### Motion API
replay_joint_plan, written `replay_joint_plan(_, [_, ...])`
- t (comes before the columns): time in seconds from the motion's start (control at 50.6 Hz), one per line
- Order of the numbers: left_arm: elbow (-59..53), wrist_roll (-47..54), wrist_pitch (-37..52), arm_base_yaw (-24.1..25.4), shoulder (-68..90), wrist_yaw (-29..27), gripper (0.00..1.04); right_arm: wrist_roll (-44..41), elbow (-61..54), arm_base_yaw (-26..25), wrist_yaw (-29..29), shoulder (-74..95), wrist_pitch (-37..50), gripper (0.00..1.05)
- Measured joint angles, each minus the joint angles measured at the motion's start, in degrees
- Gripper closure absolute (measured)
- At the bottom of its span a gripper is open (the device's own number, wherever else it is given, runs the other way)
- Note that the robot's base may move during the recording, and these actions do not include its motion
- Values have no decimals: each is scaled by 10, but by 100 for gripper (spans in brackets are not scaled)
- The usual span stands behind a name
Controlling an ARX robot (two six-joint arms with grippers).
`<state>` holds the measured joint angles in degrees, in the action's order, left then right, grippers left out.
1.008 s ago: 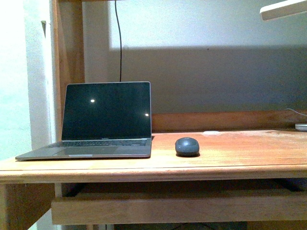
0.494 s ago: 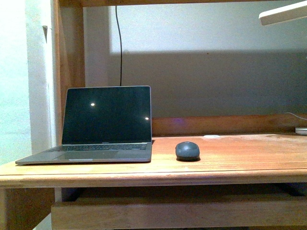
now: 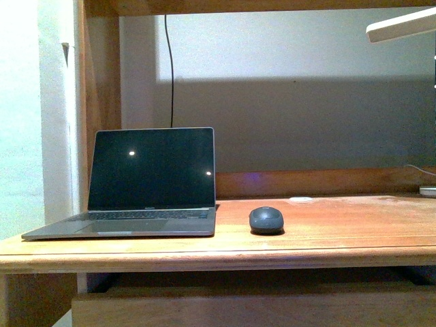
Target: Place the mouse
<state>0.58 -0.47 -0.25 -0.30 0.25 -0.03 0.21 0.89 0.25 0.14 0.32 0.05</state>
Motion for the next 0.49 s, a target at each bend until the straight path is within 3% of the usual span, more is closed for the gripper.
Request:
replay_joint_plan(0.415, [0, 0, 0, 0, 0, 0, 8, 0, 0, 0, 0, 0, 0, 33])
replay_joint_plan(0.494, [0, 0, 0, 0, 0, 0, 8, 0, 0, 0, 0, 0, 0, 16])
